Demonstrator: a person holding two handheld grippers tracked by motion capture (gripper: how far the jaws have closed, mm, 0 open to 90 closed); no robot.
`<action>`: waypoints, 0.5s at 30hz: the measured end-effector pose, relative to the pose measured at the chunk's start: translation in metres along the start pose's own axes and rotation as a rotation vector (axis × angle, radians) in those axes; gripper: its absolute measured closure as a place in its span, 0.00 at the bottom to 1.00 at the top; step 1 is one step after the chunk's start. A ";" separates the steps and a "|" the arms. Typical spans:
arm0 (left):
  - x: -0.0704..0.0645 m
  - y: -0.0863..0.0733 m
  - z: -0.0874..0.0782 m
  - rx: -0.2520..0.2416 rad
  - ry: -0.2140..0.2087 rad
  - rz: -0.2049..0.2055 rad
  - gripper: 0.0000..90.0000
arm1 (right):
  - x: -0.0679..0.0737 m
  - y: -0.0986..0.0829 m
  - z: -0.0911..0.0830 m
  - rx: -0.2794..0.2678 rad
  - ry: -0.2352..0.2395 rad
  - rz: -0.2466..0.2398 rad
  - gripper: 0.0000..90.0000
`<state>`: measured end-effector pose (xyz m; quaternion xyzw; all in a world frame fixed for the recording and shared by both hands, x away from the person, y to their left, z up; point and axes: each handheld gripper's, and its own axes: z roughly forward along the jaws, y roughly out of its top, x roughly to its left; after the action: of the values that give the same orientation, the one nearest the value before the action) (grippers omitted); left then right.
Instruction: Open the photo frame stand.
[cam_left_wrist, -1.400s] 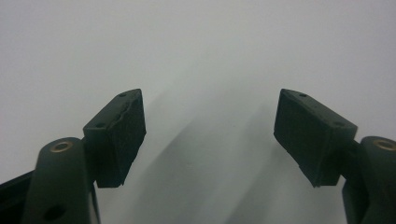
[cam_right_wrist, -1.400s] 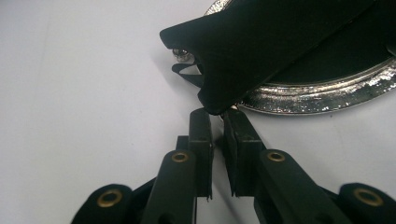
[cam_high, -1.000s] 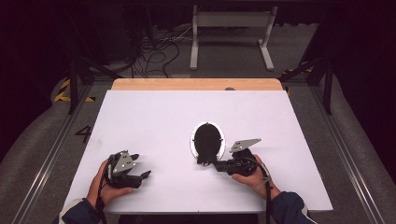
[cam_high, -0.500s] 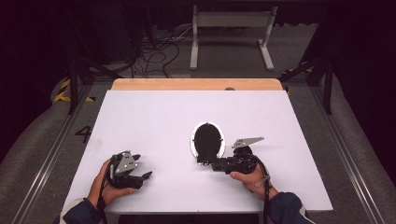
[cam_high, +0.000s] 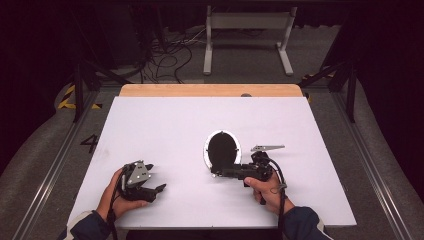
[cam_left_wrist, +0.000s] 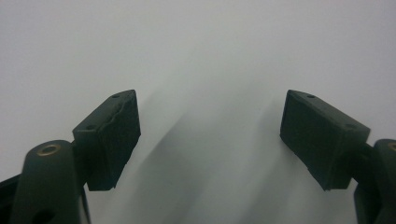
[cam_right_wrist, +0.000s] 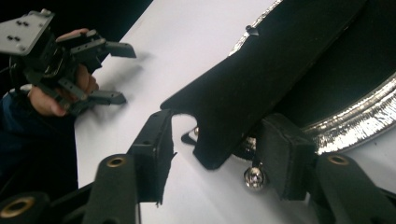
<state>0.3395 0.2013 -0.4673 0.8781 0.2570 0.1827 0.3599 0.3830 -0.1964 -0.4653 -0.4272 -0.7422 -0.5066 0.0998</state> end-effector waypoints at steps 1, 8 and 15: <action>0.000 0.001 0.000 -0.001 -0.003 0.001 0.23 | -0.001 0.000 0.001 -0.003 0.004 0.014 0.52; 0.001 0.013 0.009 -0.018 -0.028 -0.017 0.20 | -0.008 0.002 0.002 -0.102 0.000 0.158 0.55; 0.006 0.041 0.032 -0.040 -0.070 -0.039 0.20 | -0.011 0.006 0.008 -0.125 -0.033 0.202 0.61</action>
<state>0.3736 0.1621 -0.4584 0.8714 0.2577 0.1501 0.3896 0.3965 -0.1950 -0.4719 -0.5135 -0.6641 -0.5319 0.1113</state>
